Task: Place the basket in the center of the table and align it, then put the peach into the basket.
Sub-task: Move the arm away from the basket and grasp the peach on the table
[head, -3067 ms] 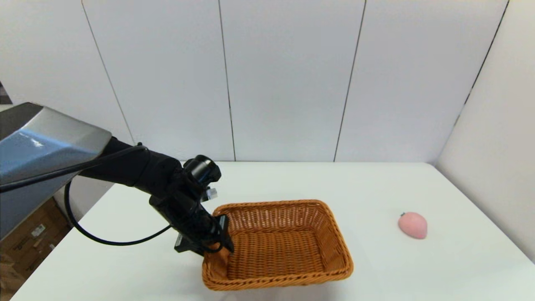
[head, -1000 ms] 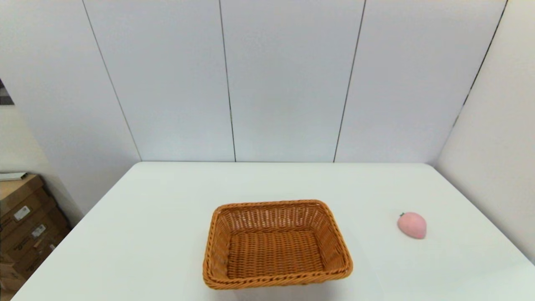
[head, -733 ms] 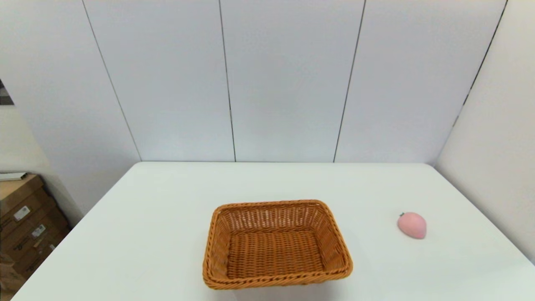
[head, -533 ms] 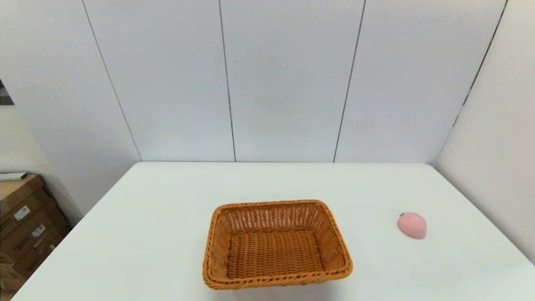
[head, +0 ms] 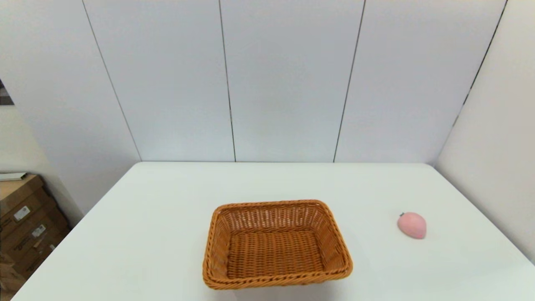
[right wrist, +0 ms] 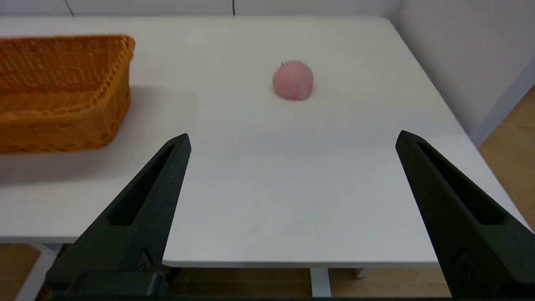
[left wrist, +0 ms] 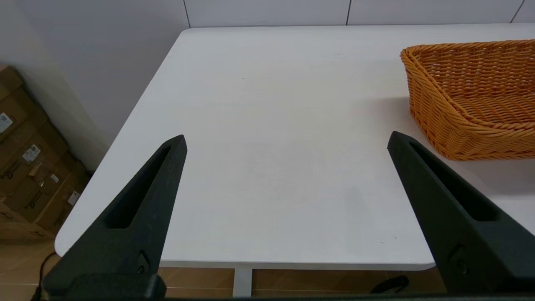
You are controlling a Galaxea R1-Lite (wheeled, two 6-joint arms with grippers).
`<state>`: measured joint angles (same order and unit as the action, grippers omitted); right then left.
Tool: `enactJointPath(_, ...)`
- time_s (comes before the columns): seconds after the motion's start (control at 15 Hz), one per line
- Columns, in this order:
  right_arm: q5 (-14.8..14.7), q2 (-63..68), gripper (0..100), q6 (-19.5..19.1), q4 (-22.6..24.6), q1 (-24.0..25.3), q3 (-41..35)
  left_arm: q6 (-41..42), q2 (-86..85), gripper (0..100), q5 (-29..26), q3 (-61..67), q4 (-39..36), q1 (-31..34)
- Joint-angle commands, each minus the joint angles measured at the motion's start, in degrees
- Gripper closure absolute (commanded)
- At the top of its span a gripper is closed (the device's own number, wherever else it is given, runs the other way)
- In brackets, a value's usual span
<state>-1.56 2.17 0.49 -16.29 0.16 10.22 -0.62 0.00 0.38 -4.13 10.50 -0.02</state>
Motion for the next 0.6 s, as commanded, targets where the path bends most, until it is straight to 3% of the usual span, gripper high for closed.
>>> enactJointPath(0.07,0.6,24.9,0,3.2,-0.1,-2.4,15.6,0.0,-0.1,0,0.0,0.0,0.1,0.0)
enactJointPath(0.2,0.6,37.0,0,7.3,-0.1,-2.4,22.8,0.1,-0.1,0,0.0,0.0,0.1,0.0)
enactJointPath(0.33,-0.5,48.6,0,7.8,-0.9,-2.4,27.3,0.2,-0.1,0,-0.1,-0.1,0.1,0.0)
enactJointPath(0.47,-4.2,58.5,0,9.8,0.0,-2.2,28.7,0.0,-0.1,0,0.0,-0.1,0.1,0.0)
enactJointPath(0.6,-4.5,67.3,0,10.9,1.5,-1.7,29.0,0.1,-0.1,0,-0.2,-0.1,0.1,0.0)
